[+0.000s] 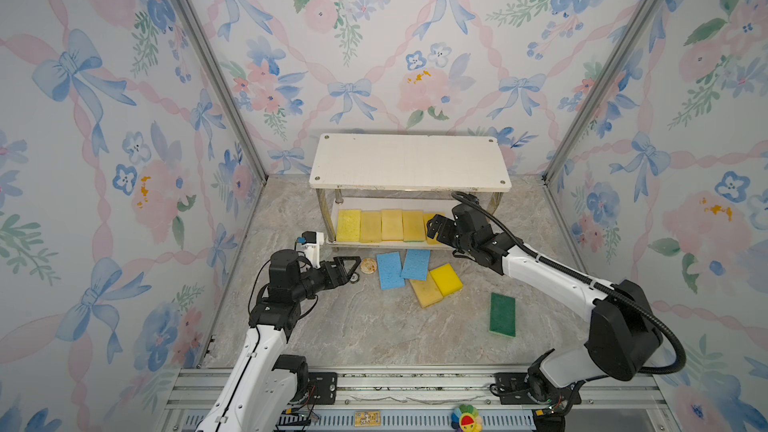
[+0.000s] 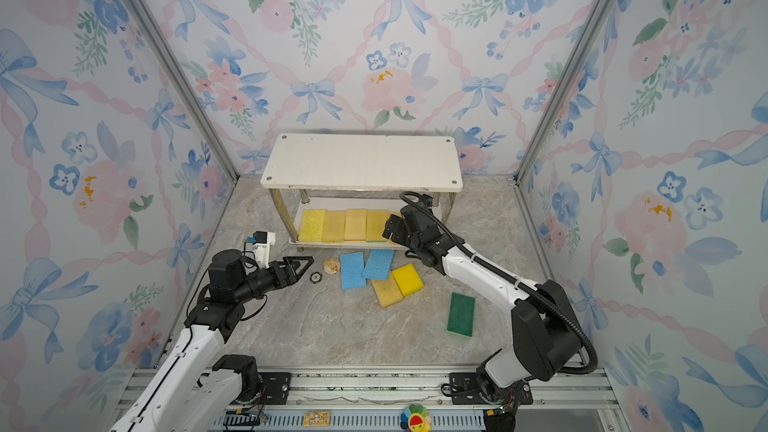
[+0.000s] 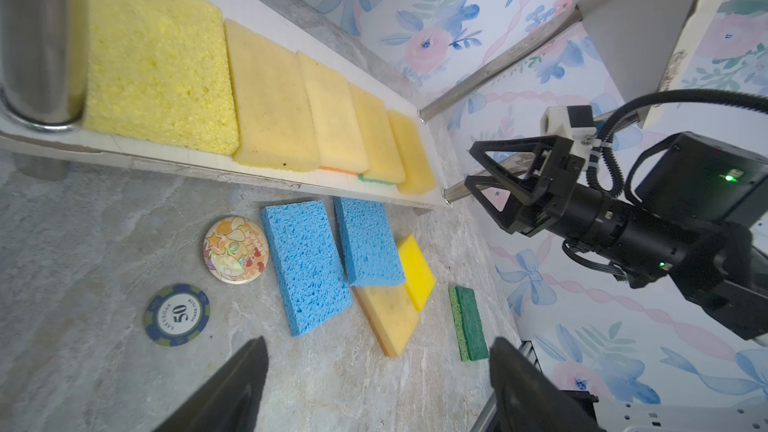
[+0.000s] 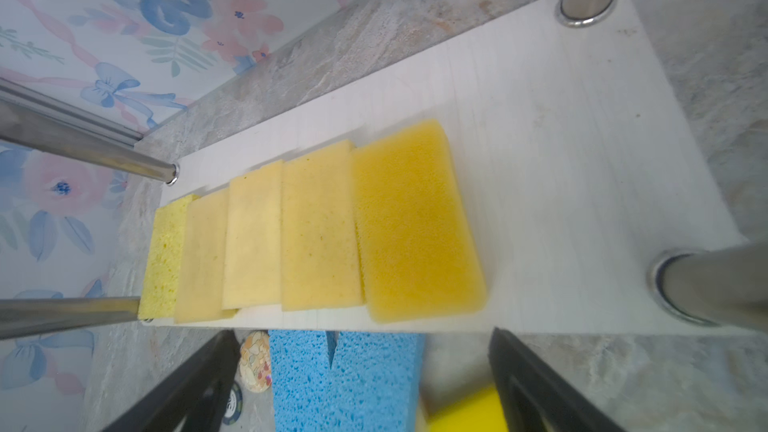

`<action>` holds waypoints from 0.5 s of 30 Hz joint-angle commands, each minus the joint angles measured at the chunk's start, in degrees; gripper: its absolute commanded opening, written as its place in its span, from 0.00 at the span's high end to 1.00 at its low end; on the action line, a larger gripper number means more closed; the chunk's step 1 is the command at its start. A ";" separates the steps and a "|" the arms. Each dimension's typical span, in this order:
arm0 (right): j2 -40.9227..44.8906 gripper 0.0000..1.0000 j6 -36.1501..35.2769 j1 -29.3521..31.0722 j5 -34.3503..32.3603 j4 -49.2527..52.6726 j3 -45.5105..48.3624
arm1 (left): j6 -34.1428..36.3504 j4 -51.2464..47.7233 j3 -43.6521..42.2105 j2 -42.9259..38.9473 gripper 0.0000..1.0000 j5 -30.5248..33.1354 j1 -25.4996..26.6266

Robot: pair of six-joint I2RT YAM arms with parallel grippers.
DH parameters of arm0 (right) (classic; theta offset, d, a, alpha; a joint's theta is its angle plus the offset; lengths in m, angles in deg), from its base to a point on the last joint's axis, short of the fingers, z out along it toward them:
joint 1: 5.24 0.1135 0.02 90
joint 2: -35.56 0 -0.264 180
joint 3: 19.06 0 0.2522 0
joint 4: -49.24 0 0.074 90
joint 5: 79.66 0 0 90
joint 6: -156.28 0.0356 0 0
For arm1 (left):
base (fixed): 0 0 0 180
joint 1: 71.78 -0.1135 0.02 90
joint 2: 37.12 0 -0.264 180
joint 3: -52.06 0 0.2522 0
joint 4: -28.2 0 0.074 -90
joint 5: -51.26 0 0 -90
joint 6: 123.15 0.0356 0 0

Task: Place and organize the cleaning sponges onto the shelf
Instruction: 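Open the right gripper and withdraw it toward the green pad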

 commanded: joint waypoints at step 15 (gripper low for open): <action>30.10 0.03 3.63 -4.25 1.38 51.02 11.20 | -4.62 0.57 1.80 -0.31 0.05 -0.72 5.37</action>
